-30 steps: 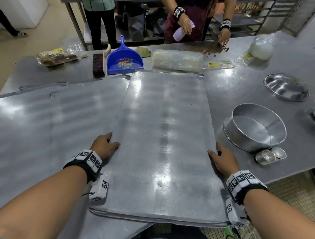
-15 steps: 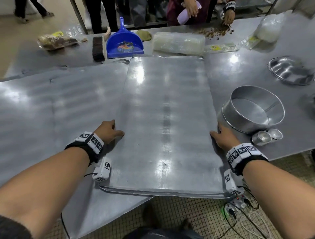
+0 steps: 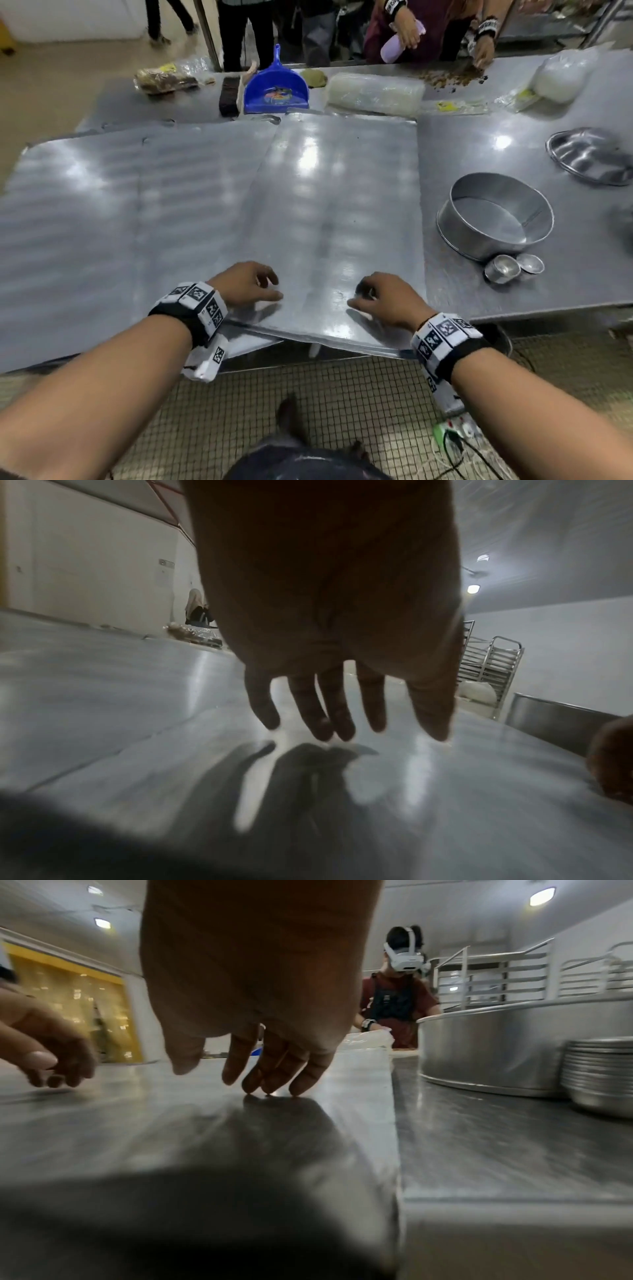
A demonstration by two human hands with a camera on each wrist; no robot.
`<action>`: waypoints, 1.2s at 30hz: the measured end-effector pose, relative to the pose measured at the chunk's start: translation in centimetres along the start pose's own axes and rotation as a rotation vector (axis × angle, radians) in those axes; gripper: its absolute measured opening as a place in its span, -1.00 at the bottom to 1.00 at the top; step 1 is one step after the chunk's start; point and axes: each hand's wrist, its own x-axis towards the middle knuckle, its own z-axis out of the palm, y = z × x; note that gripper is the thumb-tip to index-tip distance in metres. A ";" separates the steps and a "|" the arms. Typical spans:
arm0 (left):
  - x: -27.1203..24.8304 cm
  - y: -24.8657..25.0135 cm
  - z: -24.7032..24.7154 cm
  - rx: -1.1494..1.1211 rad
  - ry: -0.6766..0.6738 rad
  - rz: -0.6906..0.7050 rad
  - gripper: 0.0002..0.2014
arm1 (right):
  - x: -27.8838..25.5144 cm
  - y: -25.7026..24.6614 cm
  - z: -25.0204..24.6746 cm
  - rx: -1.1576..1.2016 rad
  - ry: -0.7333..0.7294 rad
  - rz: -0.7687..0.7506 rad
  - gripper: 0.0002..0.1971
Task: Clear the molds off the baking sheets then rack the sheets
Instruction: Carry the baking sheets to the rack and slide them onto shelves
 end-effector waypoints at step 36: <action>-5.1 -6.4 1.2 -0.126 0.413 -0.100 -0.30 | -9.0 -0.4 3.9 0.127 0.589 0.629 -0.45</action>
